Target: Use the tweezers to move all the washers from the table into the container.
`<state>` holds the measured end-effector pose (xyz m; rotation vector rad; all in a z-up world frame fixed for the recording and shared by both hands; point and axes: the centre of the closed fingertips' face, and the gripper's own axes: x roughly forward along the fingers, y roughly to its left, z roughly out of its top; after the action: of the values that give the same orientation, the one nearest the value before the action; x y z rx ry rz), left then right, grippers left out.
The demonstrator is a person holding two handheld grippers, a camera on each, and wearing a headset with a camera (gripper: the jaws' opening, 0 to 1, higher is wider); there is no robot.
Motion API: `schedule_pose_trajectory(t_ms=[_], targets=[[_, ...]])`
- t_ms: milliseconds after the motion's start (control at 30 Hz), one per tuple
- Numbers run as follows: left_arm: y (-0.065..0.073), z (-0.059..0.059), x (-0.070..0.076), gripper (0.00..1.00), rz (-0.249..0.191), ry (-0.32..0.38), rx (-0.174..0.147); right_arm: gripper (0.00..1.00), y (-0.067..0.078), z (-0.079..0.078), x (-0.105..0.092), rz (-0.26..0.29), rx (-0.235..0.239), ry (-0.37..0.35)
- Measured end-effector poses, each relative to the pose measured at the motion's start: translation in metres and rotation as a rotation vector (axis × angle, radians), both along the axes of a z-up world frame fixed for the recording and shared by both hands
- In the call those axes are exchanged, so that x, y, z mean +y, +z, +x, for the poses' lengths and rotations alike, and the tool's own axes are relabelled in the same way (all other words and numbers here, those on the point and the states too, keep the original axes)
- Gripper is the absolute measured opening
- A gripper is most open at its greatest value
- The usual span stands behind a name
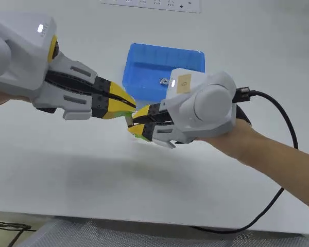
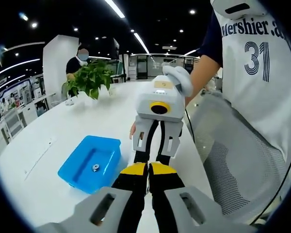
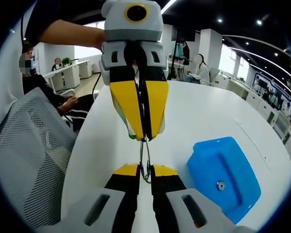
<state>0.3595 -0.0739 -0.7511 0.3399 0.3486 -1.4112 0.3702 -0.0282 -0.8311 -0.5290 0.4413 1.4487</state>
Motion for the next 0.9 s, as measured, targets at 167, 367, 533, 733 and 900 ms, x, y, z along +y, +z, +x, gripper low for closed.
schedule_pose_trajectory(t_ms=[167, 367, 533, 733, 900], targets=[[0.009, 0.010, 0.003, 0.05, 0.000, -0.019, -0.030, 0.10, 0.013, 0.009, -0.006, 0.011, -0.023, -0.026], [0.024, 0.019, 0.001, 0.05, 0.001, -0.053, -0.073, 0.10, 0.031, 0.018, -0.015, 0.029, -0.056, -0.053], [0.039, 0.027, 0.000, 0.05, -0.004, -0.069, -0.110, 0.10, 0.050, 0.028, -0.021, 0.047, -0.089, -0.066], [0.051, 0.040, -0.001, 0.05, -0.007, -0.061, -0.133, 0.10, 0.064, 0.042, -0.023, 0.058, -0.122, -0.080], [0.056, 0.051, -0.003, 0.05, 0.003, -0.058, -0.158, 0.10, 0.071, 0.053, -0.023, 0.061, -0.143, -0.085]])
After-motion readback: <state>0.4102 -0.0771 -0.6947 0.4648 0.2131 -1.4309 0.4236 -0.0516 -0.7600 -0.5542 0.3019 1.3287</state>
